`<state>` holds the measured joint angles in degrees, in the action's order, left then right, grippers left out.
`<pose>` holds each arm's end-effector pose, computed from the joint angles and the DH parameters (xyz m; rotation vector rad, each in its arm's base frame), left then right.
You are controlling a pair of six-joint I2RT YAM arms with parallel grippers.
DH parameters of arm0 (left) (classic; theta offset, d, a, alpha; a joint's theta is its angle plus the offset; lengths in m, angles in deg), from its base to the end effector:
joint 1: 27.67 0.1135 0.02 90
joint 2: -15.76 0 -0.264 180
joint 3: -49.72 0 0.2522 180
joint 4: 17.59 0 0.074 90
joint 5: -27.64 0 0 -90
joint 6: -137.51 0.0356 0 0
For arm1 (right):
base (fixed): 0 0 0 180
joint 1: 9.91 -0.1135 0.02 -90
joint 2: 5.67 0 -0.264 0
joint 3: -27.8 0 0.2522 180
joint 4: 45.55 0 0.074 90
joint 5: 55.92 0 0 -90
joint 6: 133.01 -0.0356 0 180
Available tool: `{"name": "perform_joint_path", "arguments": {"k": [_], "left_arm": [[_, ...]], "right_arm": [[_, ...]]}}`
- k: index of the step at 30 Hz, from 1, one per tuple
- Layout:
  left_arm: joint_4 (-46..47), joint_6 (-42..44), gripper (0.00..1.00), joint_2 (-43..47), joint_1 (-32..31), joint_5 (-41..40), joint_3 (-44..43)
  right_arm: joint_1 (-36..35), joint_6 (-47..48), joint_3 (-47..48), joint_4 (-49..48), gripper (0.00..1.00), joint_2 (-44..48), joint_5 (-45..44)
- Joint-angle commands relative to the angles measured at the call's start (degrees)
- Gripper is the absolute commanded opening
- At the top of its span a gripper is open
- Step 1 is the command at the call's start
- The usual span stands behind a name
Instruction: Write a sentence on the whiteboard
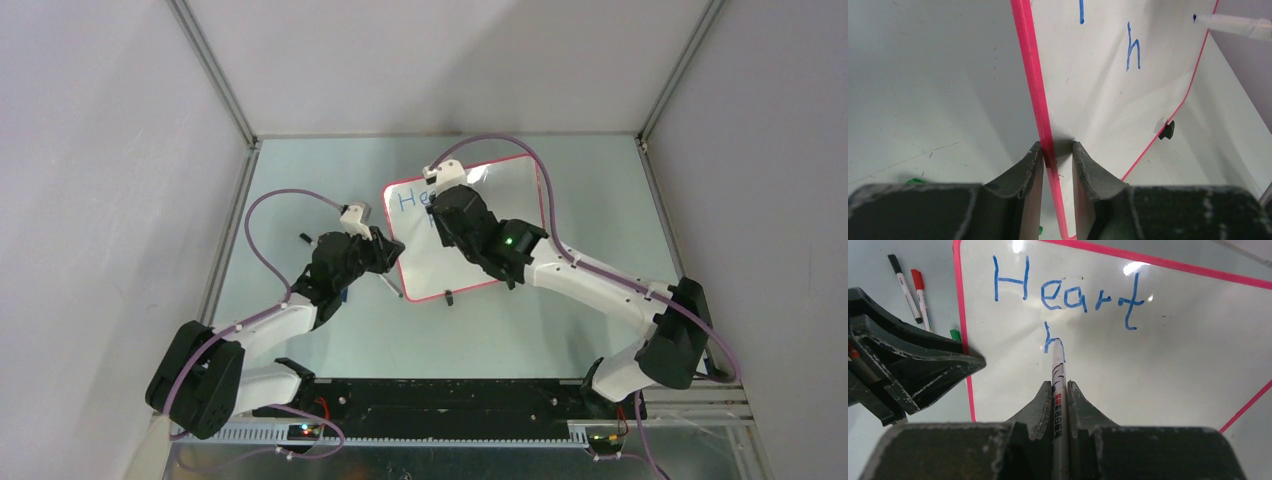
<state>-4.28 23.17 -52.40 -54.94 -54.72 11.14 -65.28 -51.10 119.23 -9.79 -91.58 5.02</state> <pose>0.2165 -0.1169 0.2034 0.1450 1.9144 -0.7412 0.2092 0.2724 0.3481 -0.5314 1.9598 0.1642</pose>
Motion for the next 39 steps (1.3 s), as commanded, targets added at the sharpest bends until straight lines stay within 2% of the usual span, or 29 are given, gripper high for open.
{"name": "perform_joint_path", "arguments": {"k": [1,39], "left_arm": [[0.1,2.4,0.27,0.3,-0.6,-1.4,-1.8],[-0.4,2.9,0.27,0.6,-1.0,-2.0,-1.9]], "right_arm": [[0.3,-0.9,1.1,2.0,0.0,-0.5,-0.8],[1.5,0.1,1.7,1.1,0.0,-5.2,-6.0]]}}
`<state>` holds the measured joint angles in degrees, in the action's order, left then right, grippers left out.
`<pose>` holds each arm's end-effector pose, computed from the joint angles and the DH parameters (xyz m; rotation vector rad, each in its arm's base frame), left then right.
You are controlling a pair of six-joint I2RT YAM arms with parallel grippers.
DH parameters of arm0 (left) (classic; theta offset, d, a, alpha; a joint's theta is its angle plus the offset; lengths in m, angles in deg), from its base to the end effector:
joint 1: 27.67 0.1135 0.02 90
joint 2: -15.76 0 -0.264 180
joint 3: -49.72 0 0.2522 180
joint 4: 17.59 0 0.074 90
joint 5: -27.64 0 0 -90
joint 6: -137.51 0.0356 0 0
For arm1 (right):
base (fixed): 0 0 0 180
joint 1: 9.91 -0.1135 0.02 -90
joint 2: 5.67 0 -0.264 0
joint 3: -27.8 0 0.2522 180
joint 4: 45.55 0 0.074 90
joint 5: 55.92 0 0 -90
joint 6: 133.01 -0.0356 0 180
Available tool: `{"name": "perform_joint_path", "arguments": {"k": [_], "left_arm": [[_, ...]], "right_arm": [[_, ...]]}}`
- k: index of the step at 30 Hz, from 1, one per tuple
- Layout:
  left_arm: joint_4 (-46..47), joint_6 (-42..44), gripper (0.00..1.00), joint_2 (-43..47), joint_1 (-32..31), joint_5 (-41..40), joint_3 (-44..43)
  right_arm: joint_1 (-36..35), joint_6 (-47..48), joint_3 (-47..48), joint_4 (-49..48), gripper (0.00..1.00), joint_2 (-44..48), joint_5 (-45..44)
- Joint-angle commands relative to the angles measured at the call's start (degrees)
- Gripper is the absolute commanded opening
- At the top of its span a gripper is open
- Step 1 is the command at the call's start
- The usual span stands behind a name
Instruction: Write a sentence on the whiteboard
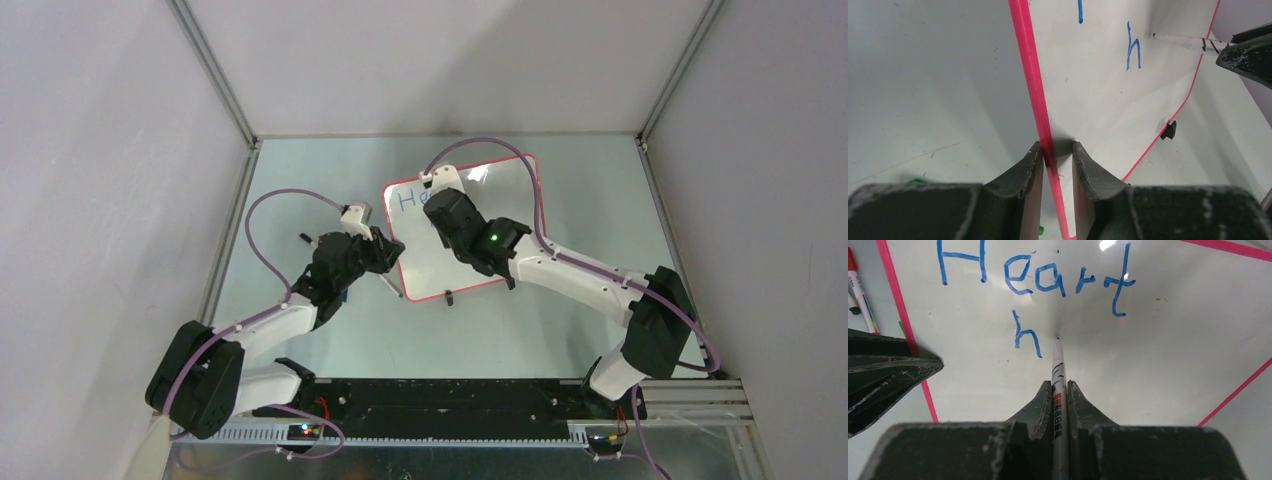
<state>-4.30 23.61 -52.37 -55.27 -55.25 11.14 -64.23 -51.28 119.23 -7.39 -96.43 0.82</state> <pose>0.2160 -0.1179 0.2035 0.1511 1.9122 -0.7316 0.2247 0.2794 0.3173 -0.5321 2.0364 0.0021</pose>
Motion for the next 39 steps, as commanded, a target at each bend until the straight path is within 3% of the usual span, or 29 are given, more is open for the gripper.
{"name": "perform_joint_path", "arguments": {"k": [1,39], "left_arm": [[-0.3,2.5,0.27,0.6,-0.6,-1.5,-1.8],[-0.2,2.5,0.27,0.5,-0.7,-1.5,-1.8]], "right_arm": [[0.6,0.3,1.7,-1.5,0.0,-0.4,-1.9],[0.6,1.9,2.6,-4.2,0.0,-1.5,-1.3]]}}
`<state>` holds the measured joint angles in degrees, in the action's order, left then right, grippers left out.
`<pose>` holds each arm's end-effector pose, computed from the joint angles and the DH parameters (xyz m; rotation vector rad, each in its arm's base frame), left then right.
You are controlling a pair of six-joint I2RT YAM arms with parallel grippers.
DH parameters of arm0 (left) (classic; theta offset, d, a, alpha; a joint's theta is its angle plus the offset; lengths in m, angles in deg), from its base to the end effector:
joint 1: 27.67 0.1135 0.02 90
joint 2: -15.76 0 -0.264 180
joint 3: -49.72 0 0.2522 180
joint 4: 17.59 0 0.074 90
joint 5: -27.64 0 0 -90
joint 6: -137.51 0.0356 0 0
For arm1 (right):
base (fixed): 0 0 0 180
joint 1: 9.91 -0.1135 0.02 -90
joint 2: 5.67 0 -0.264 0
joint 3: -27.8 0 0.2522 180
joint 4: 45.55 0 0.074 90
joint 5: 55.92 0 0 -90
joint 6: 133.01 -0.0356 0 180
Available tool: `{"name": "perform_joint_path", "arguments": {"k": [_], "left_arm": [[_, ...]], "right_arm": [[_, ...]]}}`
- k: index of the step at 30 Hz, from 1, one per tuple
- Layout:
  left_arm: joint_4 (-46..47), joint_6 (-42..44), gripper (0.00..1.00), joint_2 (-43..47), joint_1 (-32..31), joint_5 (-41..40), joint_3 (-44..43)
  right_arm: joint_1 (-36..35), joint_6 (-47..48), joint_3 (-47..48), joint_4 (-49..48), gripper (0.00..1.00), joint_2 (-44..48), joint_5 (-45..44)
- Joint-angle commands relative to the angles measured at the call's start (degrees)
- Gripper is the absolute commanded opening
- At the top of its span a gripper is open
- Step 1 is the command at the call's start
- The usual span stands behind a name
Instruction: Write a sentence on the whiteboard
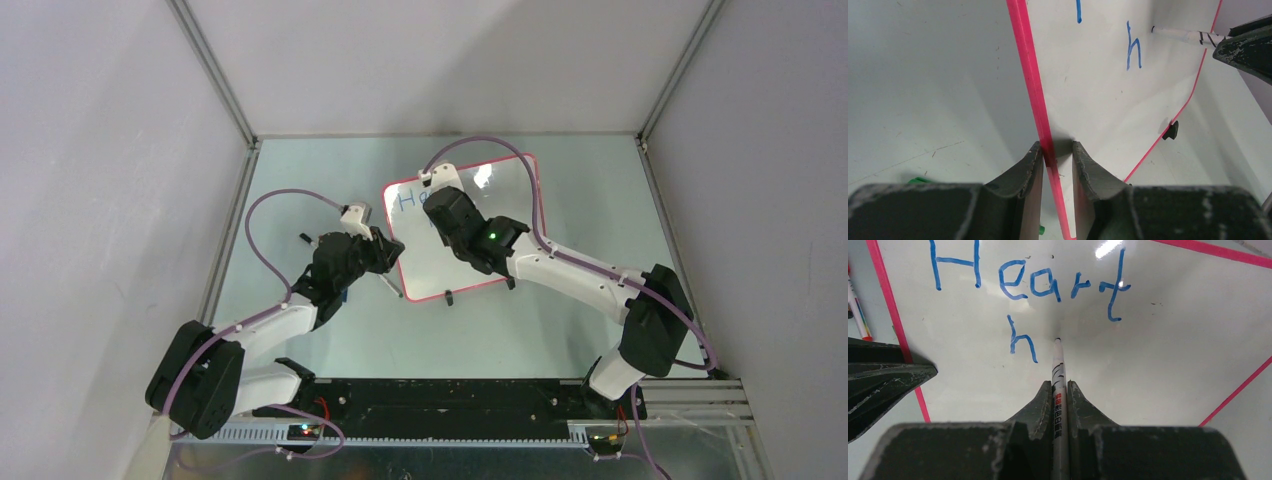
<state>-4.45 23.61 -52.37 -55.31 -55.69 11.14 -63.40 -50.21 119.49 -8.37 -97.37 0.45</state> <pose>0.2160 -0.1178 0.2032 0.1461 1.9144 -0.7244 0.2316 0.2797 0.3147 -0.5293 2.0304 -0.0207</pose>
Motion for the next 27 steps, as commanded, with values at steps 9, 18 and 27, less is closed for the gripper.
{"name": "perform_joint_path", "arguments": {"k": [9,18,27], "left_arm": [[-0.1,2.5,0.27,0.5,-0.7,-1.0,-1.8],[-0.2,2.5,0.27,0.6,-0.8,-1.1,-1.8],[-0.3,2.6,0.27,0.8,-0.8,-1.2,-1.9]], "right_arm": [[-0.5,0.9,2.3,-3.1,0.0,-0.8,1.0],[-0.8,0.4,2.2,-1.7,0.0,-1.2,2.8],[-1.3,-0.4,1.1,-0.6,0.0,-1.2,2.4]]}}
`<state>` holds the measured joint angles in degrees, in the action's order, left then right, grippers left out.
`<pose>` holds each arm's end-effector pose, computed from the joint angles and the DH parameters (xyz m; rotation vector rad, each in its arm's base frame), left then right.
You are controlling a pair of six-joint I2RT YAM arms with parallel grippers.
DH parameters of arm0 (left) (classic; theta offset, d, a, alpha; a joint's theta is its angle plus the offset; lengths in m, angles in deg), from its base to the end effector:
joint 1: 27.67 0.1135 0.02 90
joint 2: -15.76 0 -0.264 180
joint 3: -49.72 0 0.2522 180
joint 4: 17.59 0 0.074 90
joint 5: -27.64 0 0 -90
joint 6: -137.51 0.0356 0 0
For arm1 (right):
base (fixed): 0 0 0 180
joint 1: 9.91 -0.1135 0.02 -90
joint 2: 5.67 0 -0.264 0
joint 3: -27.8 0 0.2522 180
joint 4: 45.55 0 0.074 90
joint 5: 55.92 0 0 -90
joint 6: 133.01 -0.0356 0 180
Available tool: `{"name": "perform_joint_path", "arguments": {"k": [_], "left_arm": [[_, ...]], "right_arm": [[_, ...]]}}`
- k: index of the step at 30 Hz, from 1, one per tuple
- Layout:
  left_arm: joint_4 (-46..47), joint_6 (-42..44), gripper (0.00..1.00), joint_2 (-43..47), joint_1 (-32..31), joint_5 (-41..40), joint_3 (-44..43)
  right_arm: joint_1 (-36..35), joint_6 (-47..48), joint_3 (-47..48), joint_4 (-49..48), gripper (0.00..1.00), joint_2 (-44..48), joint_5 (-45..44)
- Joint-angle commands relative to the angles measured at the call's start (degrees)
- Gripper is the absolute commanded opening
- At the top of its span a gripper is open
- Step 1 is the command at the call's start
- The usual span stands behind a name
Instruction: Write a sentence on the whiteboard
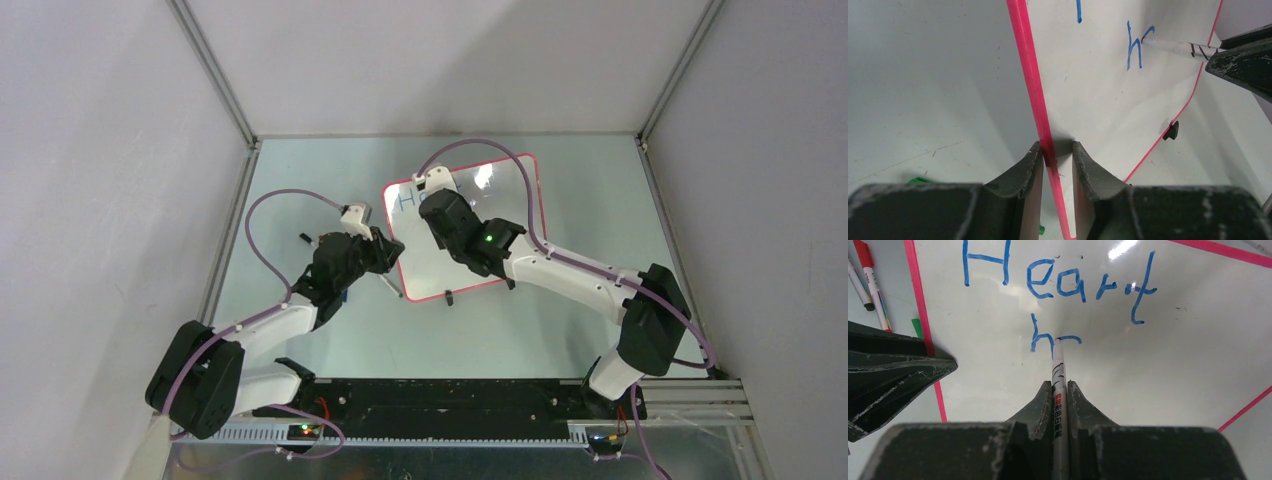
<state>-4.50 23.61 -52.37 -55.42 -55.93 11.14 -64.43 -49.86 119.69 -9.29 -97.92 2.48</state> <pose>0.2158 -0.1180 0.2031 0.1450 1.9150 -0.7217 0.2278 0.2874 0.3135 -0.5707 2.0250 0.0275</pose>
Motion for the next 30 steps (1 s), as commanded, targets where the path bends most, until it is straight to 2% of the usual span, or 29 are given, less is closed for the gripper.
{"name": "perform_joint_path", "arguments": {"k": [1,30], "left_arm": [[-0.3,2.6,0.27,0.8,-0.7,-1.0,-1.9],[-0.7,2.9,0.27,0.9,-0.6,-1.4,-1.9]], "right_arm": [[-0.3,-0.8,0.6,0.4,0.0,-0.5,0.4],[2.1,-2.3,-1.8,1.8,0.0,2.0,-3.0]]}}
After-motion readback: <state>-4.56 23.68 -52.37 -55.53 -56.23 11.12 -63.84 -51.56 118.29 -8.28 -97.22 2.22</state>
